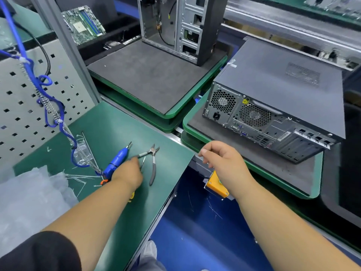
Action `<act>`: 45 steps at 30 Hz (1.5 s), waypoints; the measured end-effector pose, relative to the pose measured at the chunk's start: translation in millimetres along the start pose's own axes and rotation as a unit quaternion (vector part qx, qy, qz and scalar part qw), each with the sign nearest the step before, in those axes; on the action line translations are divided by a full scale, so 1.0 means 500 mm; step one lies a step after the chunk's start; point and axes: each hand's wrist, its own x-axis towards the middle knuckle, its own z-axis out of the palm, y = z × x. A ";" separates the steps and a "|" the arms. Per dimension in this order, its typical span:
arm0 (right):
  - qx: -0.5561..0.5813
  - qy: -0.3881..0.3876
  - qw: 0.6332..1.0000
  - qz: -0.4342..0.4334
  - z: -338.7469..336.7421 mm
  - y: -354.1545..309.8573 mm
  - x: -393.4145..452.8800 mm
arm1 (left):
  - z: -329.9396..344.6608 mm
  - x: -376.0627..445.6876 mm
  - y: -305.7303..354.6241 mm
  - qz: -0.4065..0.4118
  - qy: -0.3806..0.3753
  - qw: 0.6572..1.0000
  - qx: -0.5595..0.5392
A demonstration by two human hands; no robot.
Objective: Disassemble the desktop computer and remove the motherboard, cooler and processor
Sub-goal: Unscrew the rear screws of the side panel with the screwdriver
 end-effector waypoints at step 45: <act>0.072 0.147 0.984 0.070 -0.395 0.086 -0.151 | -0.134 -0.291 0.730 0.378 -0.116 0.842 -0.366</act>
